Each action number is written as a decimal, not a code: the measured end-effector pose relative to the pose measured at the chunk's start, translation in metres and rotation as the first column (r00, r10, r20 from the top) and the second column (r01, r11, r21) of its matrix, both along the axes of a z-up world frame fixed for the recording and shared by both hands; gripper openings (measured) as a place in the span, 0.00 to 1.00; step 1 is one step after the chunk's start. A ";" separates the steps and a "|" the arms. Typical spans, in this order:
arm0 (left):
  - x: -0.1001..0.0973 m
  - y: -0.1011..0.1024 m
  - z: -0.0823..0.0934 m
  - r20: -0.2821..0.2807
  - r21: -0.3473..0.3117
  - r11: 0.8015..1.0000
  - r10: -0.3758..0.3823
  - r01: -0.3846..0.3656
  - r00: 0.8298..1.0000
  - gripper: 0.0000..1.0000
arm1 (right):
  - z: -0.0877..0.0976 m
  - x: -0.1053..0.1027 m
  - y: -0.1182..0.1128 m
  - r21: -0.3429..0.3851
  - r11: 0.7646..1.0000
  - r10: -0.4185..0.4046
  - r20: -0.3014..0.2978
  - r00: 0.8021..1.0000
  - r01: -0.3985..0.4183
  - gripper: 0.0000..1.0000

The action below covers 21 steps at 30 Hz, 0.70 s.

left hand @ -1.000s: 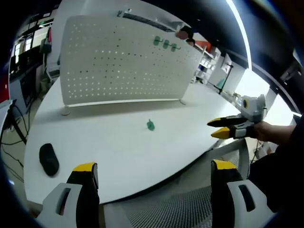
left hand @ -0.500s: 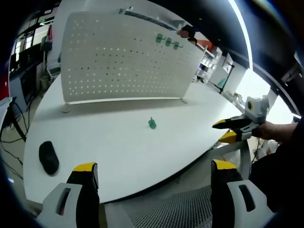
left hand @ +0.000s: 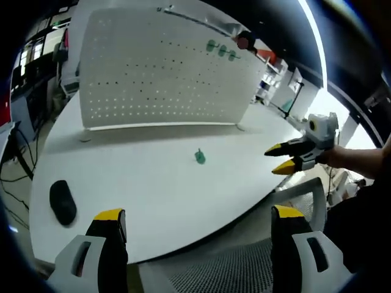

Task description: Insert the hook assembly into the mounting plate slot until the hook locks in place.

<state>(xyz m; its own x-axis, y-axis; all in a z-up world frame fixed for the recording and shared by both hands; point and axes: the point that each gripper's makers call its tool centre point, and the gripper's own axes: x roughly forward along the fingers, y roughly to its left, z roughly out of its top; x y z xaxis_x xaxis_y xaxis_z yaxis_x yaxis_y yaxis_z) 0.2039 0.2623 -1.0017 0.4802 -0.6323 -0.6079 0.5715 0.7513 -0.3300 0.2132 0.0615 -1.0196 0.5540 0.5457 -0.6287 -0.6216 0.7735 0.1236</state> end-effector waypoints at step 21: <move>0.012 -0.003 -0.010 -0.042 -0.008 1.000 -0.001 0.000 0.999 0.99 | -0.045 0.104 0.038 0.006 0.999 0.031 -0.051 0.998 -0.031 0.33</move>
